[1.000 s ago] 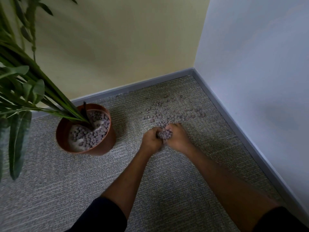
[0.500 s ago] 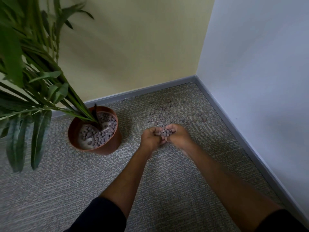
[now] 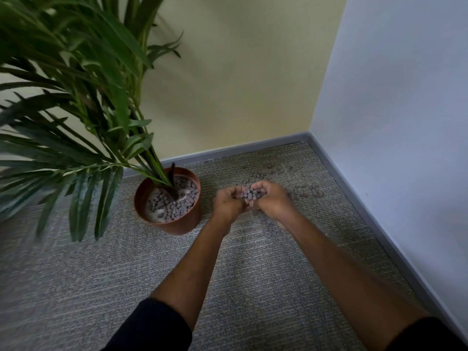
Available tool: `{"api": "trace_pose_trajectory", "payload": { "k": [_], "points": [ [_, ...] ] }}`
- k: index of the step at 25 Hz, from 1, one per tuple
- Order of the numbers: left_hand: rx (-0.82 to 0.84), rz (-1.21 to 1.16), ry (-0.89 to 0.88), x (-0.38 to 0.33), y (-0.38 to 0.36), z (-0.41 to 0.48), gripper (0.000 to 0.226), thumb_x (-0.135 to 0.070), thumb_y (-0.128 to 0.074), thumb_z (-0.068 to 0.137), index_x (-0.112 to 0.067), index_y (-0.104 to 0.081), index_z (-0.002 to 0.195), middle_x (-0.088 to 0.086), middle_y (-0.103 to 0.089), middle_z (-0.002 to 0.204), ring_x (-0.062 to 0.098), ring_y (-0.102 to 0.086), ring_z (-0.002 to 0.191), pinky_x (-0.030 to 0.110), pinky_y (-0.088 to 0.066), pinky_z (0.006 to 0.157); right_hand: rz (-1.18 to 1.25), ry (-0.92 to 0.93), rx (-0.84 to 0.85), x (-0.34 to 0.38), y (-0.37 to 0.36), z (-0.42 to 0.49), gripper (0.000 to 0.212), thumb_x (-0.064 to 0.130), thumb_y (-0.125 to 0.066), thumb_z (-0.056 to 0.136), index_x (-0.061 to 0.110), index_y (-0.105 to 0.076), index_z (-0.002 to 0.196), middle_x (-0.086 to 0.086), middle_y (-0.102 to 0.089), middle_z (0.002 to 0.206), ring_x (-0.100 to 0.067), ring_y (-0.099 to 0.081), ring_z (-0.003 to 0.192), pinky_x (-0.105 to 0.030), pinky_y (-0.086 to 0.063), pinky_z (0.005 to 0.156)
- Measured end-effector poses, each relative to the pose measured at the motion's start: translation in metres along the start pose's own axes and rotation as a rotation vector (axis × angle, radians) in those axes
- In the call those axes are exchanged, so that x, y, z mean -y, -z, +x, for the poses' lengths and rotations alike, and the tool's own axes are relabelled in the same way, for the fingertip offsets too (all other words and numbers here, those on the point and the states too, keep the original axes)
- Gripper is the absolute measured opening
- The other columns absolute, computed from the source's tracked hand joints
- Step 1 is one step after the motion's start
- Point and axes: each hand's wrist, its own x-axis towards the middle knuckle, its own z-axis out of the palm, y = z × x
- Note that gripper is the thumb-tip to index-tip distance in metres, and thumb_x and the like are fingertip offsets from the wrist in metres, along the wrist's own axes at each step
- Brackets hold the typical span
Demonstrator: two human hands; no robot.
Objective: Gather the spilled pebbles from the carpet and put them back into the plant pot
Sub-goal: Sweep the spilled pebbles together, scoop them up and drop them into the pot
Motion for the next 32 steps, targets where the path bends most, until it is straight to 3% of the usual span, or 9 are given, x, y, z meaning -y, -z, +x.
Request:
{"api": "trace_pose_trajectory", "payload": {
  "k": [6,12,15,17,19,22,25,29,32],
  "points": [
    [-0.11,-0.098,-0.037,-0.025,0.05,-0.012,0.034,0.014,-0.071,0.091,0.008,-0.07,0.124,0.028,-0.076,0.122,0.042,-0.073,0.118,0.057,-0.058,0.106,-0.082,0.106,0.062,0.052,-0.042,0.003,0.048,-0.011,-0.084,0.08,0.005,-0.072,0.124,-0.013,-0.077,0.122,-0.028,-0.073,0.117,-0.045,-0.061,0.105],
    [-0.263,-0.221,-0.027,-0.035,0.115,-0.028,0.036,0.015,-0.068,0.093,0.009,-0.064,0.129,0.023,-0.075,0.115,0.031,-0.072,0.106,0.022,-0.066,0.068,-0.17,0.196,0.191,0.083,-0.111,0.014,0.048,-0.01,-0.083,0.077,0.009,-0.076,0.12,-0.011,-0.077,0.117,-0.027,-0.073,0.114,-0.048,-0.062,0.102],
    [-0.314,-0.235,0.026,-0.029,0.134,-0.027,0.043,0.014,-0.065,0.096,0.013,-0.059,0.139,0.031,-0.068,0.136,0.04,-0.066,0.129,0.031,-0.065,0.088,-0.19,0.195,0.245,0.082,-0.138,0.017,0.047,-0.011,-0.081,0.078,0.01,-0.075,0.12,-0.011,-0.076,0.119,-0.027,-0.071,0.116,-0.047,-0.062,0.103],
    [-0.347,-0.251,0.094,-0.024,0.137,-0.022,0.04,0.017,-0.057,0.099,0.014,-0.056,0.14,0.034,-0.061,0.145,0.042,-0.059,0.14,0.042,-0.054,0.113,-0.206,0.184,0.262,0.079,-0.146,0.019,0.042,-0.011,-0.076,0.082,0.009,-0.075,0.12,-0.012,-0.076,0.119,-0.026,-0.071,0.115,-0.048,-0.062,0.103],
    [-0.385,-0.281,0.131,-0.022,0.135,-0.021,0.034,0.022,-0.045,0.102,0.009,-0.052,0.132,0.036,-0.054,0.152,0.044,-0.053,0.146,0.047,-0.045,0.121,-0.201,0.179,0.276,0.078,-0.147,0.021,0.039,-0.011,-0.072,0.086,0.007,-0.075,0.121,-0.013,-0.077,0.116,-0.025,-0.073,0.111,-0.049,-0.063,0.101],
    [-0.413,-0.402,0.1,-0.015,0.134,-0.02,0.038,0.024,-0.049,0.098,0.01,-0.055,0.133,0.039,-0.06,0.141,0.049,-0.062,0.134,0.049,-0.054,0.111,-0.163,0.164,0.329,0.083,-0.145,0.02,0.044,-0.015,-0.063,0.089,0.01,-0.073,0.124,-0.012,-0.076,0.116,-0.026,-0.075,0.107,-0.048,-0.066,0.096],
    [-0.519,-0.255,0.04,-0.009,0.133,-0.028,0.039,0.019,-0.06,0.091,-0.002,-0.071,0.122,0.029,-0.074,0.124,0.042,-0.074,0.114,0.051,-0.062,0.101,-0.094,0.147,0.309,0.085,-0.139,0.019,0.044,-0.014,-0.054,0.093,0.014,-0.077,0.117,-0.01,-0.075,0.12,-0.025,-0.072,0.113,-0.044,-0.064,0.099],
    [-0.767,-0.116,-0.021,-0.008,0.123,-0.032,0.023,-0.004,-0.069,0.094,-0.021,-0.077,0.106,0.007,-0.078,0.113,0.026,-0.077,0.105,0.036,-0.066,0.089,0.095,0.096,0.257,0.082,-0.123,0.022,0.039,-0.016,-0.052,0.098,0.013,-0.076,0.11,-0.007,-0.075,0.118,-0.022,-0.072,0.118,-0.044,-0.064,0.101],
    [-0.896,-0.035,-0.168,-0.006,0.102,-0.034,0.009,-0.021,-0.071,0.095,-0.028,-0.072,0.099,-0.004,-0.077,0.096,0.017,-0.077,0.091,0.042,-0.067,0.088,0.178,0.073,0.205,0.072,-0.1,0.027,0.034,-0.016,-0.057,0.097,0.009,-0.076,0.11,-0.013,-0.078,0.114,-0.027,-0.077,0.112,-0.041,-0.065,0.099]
  ]
}}
